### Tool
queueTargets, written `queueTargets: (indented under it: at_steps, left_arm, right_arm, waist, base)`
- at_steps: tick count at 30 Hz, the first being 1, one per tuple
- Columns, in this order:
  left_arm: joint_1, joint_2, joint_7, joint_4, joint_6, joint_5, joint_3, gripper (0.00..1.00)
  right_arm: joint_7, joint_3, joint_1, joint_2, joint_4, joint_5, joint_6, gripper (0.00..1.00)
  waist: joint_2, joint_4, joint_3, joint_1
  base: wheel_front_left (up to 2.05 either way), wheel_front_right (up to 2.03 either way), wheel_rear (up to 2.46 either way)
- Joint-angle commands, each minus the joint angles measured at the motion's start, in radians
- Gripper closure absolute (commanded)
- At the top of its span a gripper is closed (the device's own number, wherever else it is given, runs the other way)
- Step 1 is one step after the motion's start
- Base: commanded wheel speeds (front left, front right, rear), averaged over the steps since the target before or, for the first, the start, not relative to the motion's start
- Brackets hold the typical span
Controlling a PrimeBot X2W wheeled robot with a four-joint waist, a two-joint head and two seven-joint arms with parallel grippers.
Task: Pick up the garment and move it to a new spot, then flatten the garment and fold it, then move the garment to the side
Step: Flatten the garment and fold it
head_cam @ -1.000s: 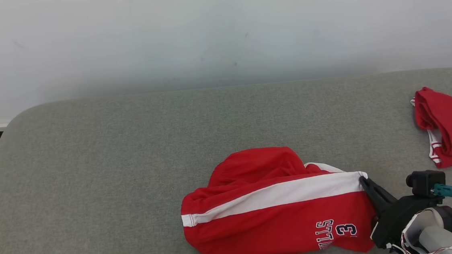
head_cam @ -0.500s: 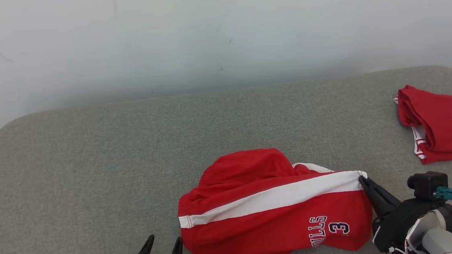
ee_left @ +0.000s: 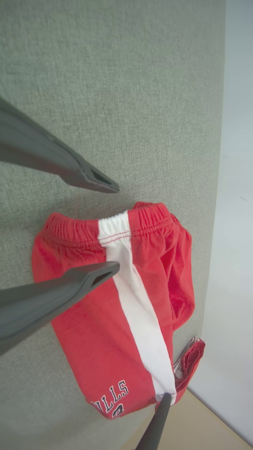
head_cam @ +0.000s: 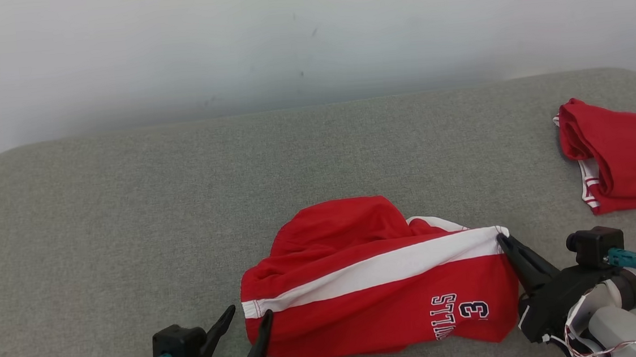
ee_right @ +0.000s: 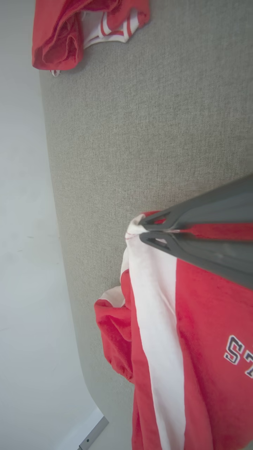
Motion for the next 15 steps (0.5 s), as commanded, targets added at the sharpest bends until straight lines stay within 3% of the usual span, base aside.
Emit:
queueTargets:
  at_steps: [1, 5, 6, 7, 8, 9, 15]
  left_arm:
    - [-0.016, 0.004, 0.006, 0.013, -0.002, -0.011, -0.006, 0.00]
    - [-0.038, 0.003, 0.015, 0.036, -0.005, -0.024, -0.011, 0.00]
    - [-0.041, 0.001, 0.013, 0.040, -0.006, -0.034, -0.008, 0.26]
    - [-0.043, 0.000, 0.011, 0.044, -0.006, -0.036, -0.007, 0.44]
    - [-0.047, -0.001, 0.007, 0.047, -0.007, -0.037, -0.012, 0.77]
    - [-0.051, -0.004, 0.002, 0.049, -0.009, -0.055, -0.010, 1.00]
    - [-0.080, -0.019, 0.050, 0.004, -0.018, -0.265, 0.006, 1.00]
  right_arm:
    - [-0.001, 0.005, -0.016, -0.008, 0.000, -0.004, 0.000, 1.00]
    - [-0.001, 0.015, -0.025, -0.010, 0.003, 0.003, 0.000, 1.00]
    - [-0.001, 0.018, -0.029, -0.011, 0.003, 0.005, 0.000, 1.00]
    - [-0.001, 0.020, -0.031, -0.011, 0.003, 0.007, 0.000, 1.00]
    - [-0.001, 0.022, -0.032, -0.012, 0.002, 0.009, 0.000, 1.00]
    - [-0.001, 0.024, -0.032, -0.012, 0.001, 0.009, 0.000, 1.00]
    - [-0.001, 0.017, -0.045, -0.030, -0.036, 0.019, 0.000, 1.00]
  waist:
    - [-0.0001, -0.003, 0.006, 0.0000]
    - [-0.0001, -0.009, 0.011, 0.0000]
    - [-0.0001, -0.010, 0.011, 0.0000]
    - [-0.0001, -0.012, 0.011, 0.0000]
    - [-0.0001, -0.013, 0.011, 0.0000]
    - [-0.0001, -0.014, 0.008, 0.0000]
    - [-0.0001, -0.025, -0.034, 0.0000]
  base:
    - [0.00, 0.00, 0.00]
    - [0.00, 0.00, 0.00]
    - [0.00, 0.00, 0.00]
    - [0.00, 0.00, 0.00]
    - [0.00, 0.00, 0.00]
    - [0.00, 0.00, 0.00]
    - [0.00, 0.00, 0.00]
